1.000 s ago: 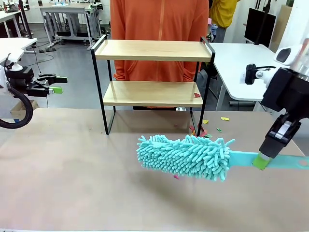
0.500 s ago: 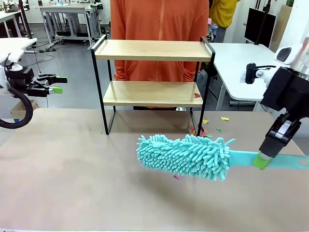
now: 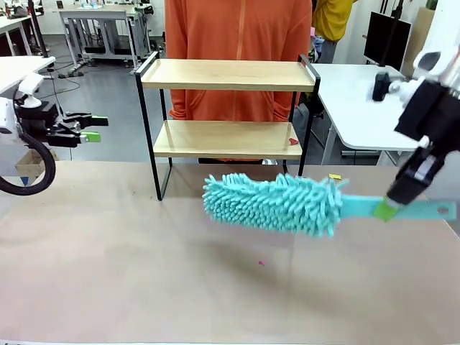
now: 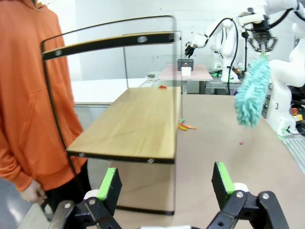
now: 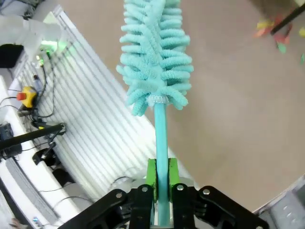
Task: Clean the shelf.
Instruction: Hand the Duster back to the human.
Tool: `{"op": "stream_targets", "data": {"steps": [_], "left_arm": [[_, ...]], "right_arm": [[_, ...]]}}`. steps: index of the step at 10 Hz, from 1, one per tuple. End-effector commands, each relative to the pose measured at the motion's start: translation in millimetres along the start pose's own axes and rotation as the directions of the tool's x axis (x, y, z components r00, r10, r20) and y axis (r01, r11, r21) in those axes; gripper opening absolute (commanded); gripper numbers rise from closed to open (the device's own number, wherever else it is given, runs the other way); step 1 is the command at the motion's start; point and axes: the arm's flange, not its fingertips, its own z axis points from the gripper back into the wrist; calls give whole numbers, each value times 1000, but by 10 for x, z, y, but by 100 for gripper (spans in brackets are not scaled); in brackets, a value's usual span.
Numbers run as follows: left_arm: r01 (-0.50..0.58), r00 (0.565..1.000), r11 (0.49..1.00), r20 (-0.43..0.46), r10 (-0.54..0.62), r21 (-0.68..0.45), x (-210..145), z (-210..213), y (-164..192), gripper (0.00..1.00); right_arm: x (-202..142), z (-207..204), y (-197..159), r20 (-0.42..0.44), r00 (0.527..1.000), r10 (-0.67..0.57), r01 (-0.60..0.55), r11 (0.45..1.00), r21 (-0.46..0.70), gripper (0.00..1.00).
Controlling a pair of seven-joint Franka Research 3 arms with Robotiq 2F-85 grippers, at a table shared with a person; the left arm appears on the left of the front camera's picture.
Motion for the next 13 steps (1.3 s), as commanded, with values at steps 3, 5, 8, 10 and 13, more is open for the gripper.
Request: {"op": "stream_targets", "data": {"steps": [3,5,8,10,13], "left_arm": [[13,996,994,83,-22,110,184,-577,-939,100],[-33,986,998,165,25,48,201,-719,-1289,100],[-11,979,999,205,17,-32,251,-765,-1789,100],[-52,977,997,205,65,-64,161,-725,-1895,100],[-91,980,993,167,104,-79,139,-776,-1819,100]], "right_arm": [[127,-79,-874,211,930,302,-304,952,-25,13],[177,-53,-1115,236,884,402,-403,914,-46,13],[305,3,-1232,248,819,518,-518,852,-67,13],[389,7,-1255,248,793,556,-559,826,-64,13],[400,24,-1274,255,777,575,-585,810,-43,13]]}}
